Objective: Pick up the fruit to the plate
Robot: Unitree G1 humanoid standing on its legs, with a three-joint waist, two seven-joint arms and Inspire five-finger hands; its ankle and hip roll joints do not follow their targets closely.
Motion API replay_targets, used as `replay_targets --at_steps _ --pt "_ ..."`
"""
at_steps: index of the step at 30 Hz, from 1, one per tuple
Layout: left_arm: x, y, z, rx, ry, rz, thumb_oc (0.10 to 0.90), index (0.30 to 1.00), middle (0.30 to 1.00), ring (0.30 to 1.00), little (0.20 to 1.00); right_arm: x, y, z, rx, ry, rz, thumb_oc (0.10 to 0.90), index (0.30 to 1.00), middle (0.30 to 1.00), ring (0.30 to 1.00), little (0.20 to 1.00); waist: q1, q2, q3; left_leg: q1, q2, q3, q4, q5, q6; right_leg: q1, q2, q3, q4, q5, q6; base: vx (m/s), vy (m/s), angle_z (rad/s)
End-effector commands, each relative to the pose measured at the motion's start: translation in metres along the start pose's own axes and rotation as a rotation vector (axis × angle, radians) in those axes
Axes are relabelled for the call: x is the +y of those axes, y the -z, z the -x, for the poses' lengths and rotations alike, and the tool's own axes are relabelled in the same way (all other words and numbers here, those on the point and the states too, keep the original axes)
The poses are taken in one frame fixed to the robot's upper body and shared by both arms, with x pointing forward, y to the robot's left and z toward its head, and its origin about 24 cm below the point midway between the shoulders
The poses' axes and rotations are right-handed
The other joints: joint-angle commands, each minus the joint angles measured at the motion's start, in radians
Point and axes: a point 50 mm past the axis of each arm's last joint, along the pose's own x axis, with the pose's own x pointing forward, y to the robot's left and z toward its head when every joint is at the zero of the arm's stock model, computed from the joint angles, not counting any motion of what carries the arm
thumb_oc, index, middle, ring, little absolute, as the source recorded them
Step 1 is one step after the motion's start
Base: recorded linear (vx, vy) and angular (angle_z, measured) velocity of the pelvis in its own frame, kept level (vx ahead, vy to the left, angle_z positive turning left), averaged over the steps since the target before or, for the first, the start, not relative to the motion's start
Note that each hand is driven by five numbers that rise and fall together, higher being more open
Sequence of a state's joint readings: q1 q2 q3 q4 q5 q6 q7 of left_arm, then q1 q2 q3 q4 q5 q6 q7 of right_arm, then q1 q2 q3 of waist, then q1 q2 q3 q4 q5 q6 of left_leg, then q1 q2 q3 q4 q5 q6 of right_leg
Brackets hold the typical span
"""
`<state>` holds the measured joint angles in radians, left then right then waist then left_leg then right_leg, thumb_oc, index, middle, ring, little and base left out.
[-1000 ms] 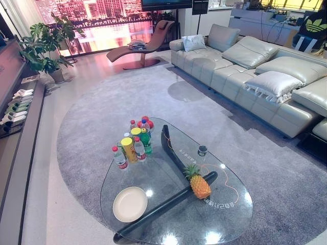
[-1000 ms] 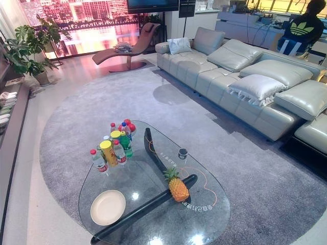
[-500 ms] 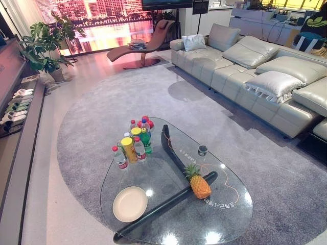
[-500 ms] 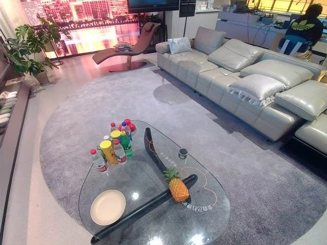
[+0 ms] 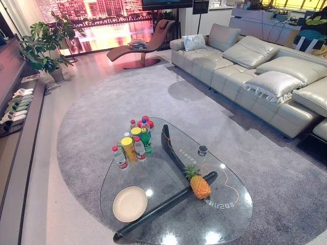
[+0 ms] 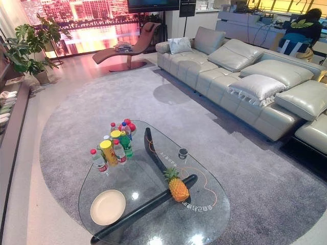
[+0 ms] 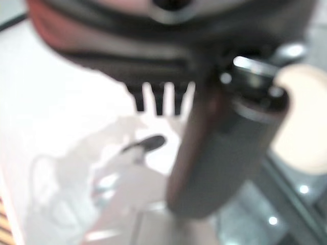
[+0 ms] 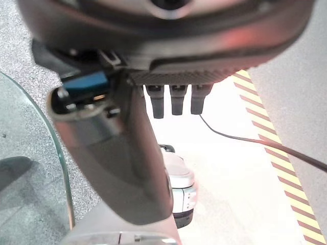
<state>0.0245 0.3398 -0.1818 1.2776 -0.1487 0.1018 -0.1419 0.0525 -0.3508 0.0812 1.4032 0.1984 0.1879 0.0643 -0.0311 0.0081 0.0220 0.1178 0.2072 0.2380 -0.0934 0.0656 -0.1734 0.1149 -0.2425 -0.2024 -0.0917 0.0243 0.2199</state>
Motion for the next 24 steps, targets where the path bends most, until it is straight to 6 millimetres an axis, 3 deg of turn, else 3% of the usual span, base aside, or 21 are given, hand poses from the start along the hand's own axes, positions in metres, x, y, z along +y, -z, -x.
replay_targets --at_steps 1,12,17,24 --pt "-0.008 -0.023 -0.002 -0.030 0.035 0.046 0.800 0.900 0.900 0.900 0.900 -0.006 -0.025 0.004 -0.039 0.046 0.035 0.800 0.900 0.900 0.900 0.900 0.012 0.017 0.075 -0.006 0.046 0.018 0.006 0.001 -0.013 -0.025 -0.039 -0.038 0.004 0.077 0.015 0.00 0.000 0.00" --pt "-0.010 -0.062 0.001 -0.195 0.061 0.186 0.800 0.900 0.900 0.900 0.900 -0.015 -0.052 0.009 -0.110 0.085 0.071 0.800 0.900 0.900 0.900 0.900 0.016 0.037 0.212 -0.203 0.017 -0.036 0.006 0.044 -0.005 -0.228 -0.038 -0.015 0.004 0.128 0.009 -0.09 0.024 -0.03" --pt "-0.001 -0.114 0.011 -0.332 0.045 0.262 0.800 0.900 0.900 0.900 0.900 -0.022 -0.119 0.030 -0.312 0.117 0.050 0.800 0.900 0.900 0.900 0.900 0.022 0.035 0.331 -0.313 0.004 -0.053 0.006 0.058 0.004 -0.344 -0.027 -0.004 0.004 0.157 0.001 -0.16 0.025 -0.05" --pt "0.021 -0.167 0.033 -0.537 0.003 0.422 0.800 0.900 0.900 0.900 0.900 -0.041 -0.186 0.069 -0.648 0.264 -0.088 0.800 0.900 0.900 0.900 0.900 0.023 0.024 0.430 -0.400 -0.005 -0.084 0.007 0.082 0.005 -0.425 -0.019 -0.002 0.024 0.166 -0.009 -0.11 -0.004 -0.02"
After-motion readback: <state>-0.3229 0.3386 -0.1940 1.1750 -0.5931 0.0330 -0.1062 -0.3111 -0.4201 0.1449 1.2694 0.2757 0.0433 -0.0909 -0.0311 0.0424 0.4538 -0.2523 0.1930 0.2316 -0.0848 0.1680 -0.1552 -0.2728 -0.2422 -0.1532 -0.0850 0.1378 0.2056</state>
